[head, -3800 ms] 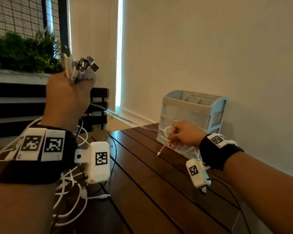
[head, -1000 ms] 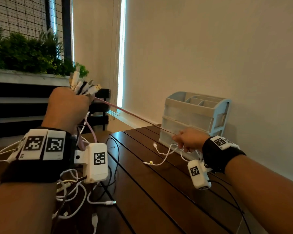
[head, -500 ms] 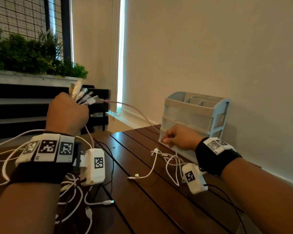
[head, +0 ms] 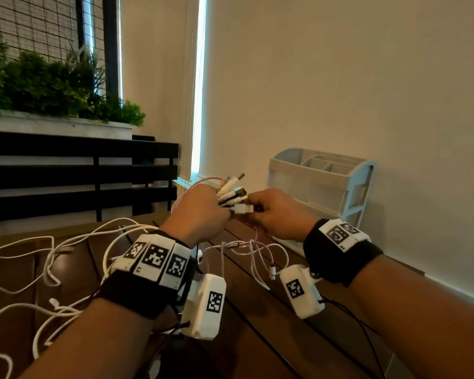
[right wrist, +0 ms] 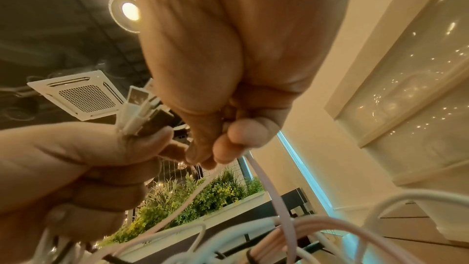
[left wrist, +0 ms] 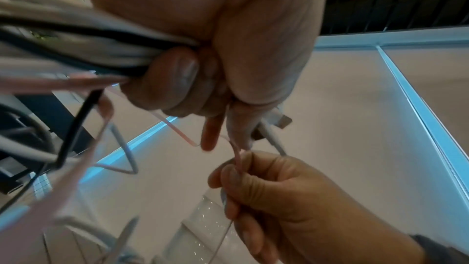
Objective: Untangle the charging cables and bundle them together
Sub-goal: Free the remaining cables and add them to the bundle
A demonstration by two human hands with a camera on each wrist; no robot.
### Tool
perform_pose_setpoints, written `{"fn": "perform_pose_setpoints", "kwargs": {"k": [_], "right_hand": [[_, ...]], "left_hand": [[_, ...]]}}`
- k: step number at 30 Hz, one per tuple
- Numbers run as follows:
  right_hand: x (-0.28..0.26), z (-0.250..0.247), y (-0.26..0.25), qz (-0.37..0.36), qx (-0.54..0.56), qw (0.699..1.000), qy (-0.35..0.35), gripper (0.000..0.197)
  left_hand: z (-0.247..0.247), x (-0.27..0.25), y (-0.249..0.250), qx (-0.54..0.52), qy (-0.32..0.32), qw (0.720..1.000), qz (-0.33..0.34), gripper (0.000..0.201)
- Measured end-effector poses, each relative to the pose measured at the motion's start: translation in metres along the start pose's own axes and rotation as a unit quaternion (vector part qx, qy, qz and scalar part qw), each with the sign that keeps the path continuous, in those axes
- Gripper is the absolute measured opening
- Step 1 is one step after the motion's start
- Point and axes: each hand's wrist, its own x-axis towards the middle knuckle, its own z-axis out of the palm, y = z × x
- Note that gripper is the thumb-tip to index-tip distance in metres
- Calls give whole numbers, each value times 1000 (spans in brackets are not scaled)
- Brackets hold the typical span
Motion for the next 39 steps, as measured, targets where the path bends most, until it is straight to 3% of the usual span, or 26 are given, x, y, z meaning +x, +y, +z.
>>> {"fn": "perform_pose_setpoints", "kwargs": {"k": [5,9,11,14,17,22,27,35,39], "right_hand": [[-7,-1,-1,-1,-67,996,-56,15],[-10,-2,-1,8,-33,998,-44,12],[-10,-3,0,-5,-32,999,-38,14],[-10,-6,7,7,-44,997,-62,15],[-9,-8,23,54,-29,994,-90,12],[-4,-9,33,79,-16,996,-44,7],[-6,-8,41,119,-42,987,-101,15],[-11,-5,47,100,-144,982,-76,5],[-10,-4,53,96,-120,986,-57,9]], "left_hand": [[1,-2,8,-90,96,991,4,18],[7,-5,9,-13,-4,1000,-6,7],[12,-8,9,3,-24,1000,-19,10],[6,-6,9,16,2,1000,-26,22],[-11,-4,11,7,46,999,-19,8],[-24,-4,11,18,78,997,-14,18],[-23,-3,9,28,77,996,-34,21],[-21,-3,7,55,55,996,-32,16],[-21,-3,7,60,57,996,-32,19]]}}
